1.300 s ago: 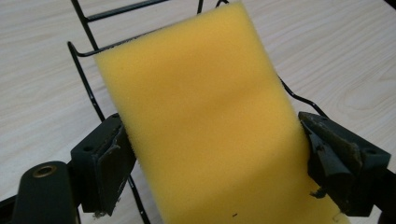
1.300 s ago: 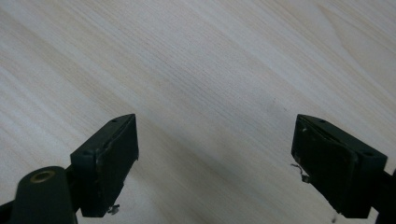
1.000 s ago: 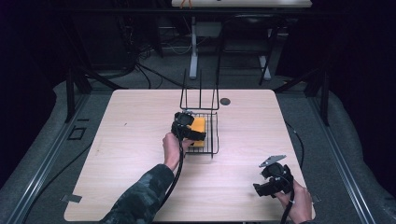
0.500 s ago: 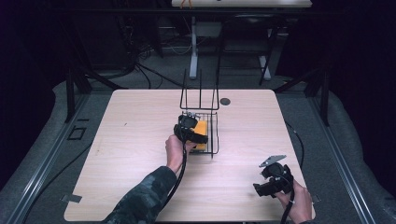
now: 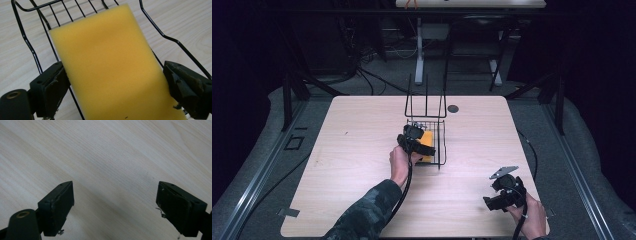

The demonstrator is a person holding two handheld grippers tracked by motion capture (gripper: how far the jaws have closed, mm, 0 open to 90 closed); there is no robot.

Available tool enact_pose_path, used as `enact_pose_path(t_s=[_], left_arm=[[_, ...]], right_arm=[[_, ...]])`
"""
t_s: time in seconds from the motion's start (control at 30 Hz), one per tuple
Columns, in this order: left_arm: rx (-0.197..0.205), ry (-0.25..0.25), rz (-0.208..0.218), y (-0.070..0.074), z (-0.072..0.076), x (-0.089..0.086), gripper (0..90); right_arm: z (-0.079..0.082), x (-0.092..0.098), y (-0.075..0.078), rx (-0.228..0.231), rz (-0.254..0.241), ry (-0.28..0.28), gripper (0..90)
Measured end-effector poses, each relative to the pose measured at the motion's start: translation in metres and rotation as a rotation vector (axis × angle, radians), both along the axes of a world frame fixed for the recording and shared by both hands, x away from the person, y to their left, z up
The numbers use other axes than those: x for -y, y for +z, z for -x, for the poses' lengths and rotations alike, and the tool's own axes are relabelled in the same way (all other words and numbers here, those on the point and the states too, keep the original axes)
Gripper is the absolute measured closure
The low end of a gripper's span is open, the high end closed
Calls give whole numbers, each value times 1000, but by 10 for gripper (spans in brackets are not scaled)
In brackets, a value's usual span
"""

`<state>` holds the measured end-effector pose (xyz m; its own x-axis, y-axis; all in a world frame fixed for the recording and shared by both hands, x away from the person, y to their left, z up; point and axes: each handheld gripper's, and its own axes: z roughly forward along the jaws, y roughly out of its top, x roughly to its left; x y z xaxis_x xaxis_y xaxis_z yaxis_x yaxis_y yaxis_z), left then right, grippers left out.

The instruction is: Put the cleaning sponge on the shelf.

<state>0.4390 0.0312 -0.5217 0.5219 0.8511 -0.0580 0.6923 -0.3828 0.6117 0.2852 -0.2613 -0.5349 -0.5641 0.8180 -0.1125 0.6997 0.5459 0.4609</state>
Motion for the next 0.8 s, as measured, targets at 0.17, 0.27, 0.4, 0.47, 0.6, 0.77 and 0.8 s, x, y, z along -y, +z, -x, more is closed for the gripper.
enact_pose_path(t_s=[0.17,0.27,0.4,0.47,0.6,0.77,0.8], left_arm=[[7,-11,1,3,1,-1,9],[12,-14,5,6,3,-2,3],[34,-18,17,12,6,-6,2],[49,-33,22,17,9,-8,1],[68,-61,16,27,15,-15,1],[87,-65,10,34,21,-30,2],[86,-68,9,35,22,-34,2]], right_arm=[[0,0,0,0,2,1,145],[0,0,0,1,-3,0,145],[0,0,0,1,-2,0,145],[0,0,1,2,-4,-2,145],[1,0,1,3,-4,-1,144],[0,0,1,3,-3,-2,144],[1,0,1,5,0,-3,144]])
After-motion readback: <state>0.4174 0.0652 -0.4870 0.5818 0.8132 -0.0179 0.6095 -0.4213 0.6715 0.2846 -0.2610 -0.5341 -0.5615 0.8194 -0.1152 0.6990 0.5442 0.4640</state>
